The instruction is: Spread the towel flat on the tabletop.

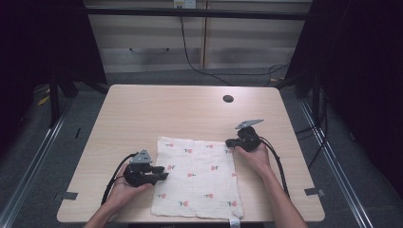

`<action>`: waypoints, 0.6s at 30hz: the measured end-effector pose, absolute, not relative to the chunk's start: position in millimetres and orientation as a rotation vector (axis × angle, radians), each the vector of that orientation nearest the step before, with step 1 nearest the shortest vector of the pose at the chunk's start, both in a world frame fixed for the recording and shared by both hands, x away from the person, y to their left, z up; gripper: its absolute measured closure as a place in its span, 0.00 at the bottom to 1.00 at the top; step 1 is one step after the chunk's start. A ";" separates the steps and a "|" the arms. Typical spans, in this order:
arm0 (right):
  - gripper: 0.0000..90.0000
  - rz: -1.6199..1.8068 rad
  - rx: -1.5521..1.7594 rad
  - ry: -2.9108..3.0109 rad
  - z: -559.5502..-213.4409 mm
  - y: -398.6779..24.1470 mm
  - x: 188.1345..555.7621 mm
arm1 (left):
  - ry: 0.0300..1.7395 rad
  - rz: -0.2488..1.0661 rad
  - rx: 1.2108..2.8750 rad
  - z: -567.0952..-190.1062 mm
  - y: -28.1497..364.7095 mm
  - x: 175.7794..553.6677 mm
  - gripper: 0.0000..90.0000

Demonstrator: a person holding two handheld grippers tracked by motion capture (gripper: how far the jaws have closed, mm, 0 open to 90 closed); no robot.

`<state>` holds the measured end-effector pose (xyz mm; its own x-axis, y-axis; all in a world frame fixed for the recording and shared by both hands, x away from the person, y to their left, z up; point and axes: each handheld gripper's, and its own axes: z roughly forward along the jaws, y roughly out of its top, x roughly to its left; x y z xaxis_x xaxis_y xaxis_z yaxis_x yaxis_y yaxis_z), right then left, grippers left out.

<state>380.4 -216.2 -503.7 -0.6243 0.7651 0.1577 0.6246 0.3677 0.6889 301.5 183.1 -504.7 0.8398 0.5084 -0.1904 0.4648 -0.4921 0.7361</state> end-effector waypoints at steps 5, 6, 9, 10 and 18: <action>0.96 1.142 1.285 2.397 -501.2 -221.5 382.5 | 0.712 0.057 2.163 -504.8 183.2 300.6 0.72; 0.96 1.125 1.294 2.392 -500.6 -222.6 382.6 | 0.714 0.040 2.161 -504.7 183.7 301.3 0.72; 0.96 1.144 1.304 2.373 -499.4 -225.6 383.0 | 0.728 0.032 2.160 -504.0 183.9 301.4 0.71; 0.96 1.145 1.300 2.370 -498.9 -226.1 383.1 | 0.736 0.024 2.158 -503.8 183.5 301.2 0.71; 0.96 1.159 1.301 2.366 -495.5 -224.6 381.6 | 0.730 -0.048 2.170 -501.6 185.2 301.2 0.69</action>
<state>381.6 -224.6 -495.5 -0.5911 0.7856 0.1830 0.6261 0.3038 0.7181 301.2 185.2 -501.6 0.8305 0.4855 -0.2730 0.5172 -0.4902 0.7016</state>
